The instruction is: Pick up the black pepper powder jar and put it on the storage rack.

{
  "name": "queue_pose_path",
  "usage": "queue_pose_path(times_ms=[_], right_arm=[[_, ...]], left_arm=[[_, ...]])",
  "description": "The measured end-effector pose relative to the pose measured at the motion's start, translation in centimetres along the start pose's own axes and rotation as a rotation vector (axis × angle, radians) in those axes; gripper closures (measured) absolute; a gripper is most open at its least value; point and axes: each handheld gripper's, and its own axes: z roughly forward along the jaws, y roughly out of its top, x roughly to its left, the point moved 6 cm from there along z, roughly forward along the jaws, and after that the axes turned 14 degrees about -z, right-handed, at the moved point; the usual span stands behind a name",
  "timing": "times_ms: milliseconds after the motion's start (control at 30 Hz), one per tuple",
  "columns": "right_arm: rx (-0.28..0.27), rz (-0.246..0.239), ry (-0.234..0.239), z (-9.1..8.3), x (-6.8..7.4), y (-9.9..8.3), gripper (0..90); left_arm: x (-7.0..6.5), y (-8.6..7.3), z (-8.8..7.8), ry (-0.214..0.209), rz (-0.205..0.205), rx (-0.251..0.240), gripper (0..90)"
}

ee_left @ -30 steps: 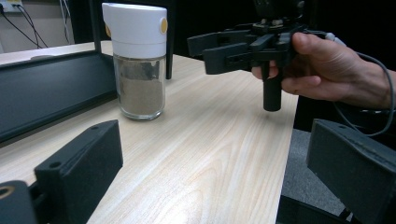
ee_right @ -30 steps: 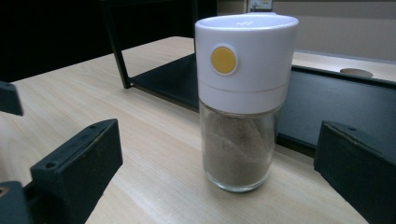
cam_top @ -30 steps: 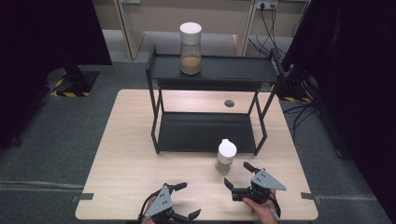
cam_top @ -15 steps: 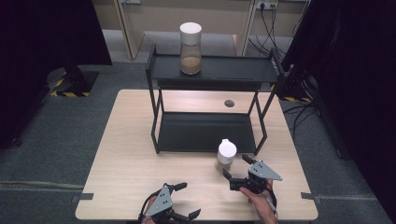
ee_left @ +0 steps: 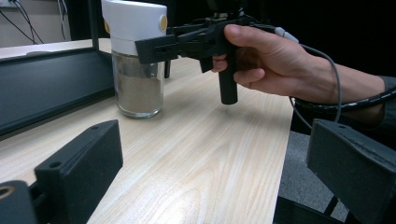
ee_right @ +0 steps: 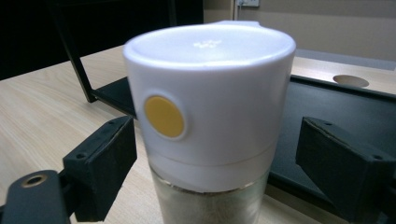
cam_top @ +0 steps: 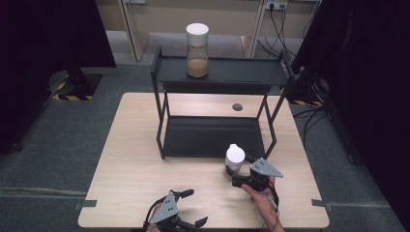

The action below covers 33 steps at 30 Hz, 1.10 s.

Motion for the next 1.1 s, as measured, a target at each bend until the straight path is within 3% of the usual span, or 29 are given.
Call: queue_pose_path(times_ms=[367, 633, 1100], right_arm=[[0.014, -0.011, 0.006, 1.0, 0.3, -0.1, 30.3], [0.030, -0.027, 0.006, 0.7, 0.4, 0.3, 30.6], [-0.027, -0.034, -0.002, -2.2, 0.1, 3.1, 30.6]], left_arm=[[0.0, 0.0, 0.0, -0.004, 0.000, 0.002, 3.2], [0.0, 0.0, 0.0, -0.006, 0.001, 0.006, 3.2], [0.0, 0.0, 0.1, -0.010, 0.009, 0.014, 3.2]])
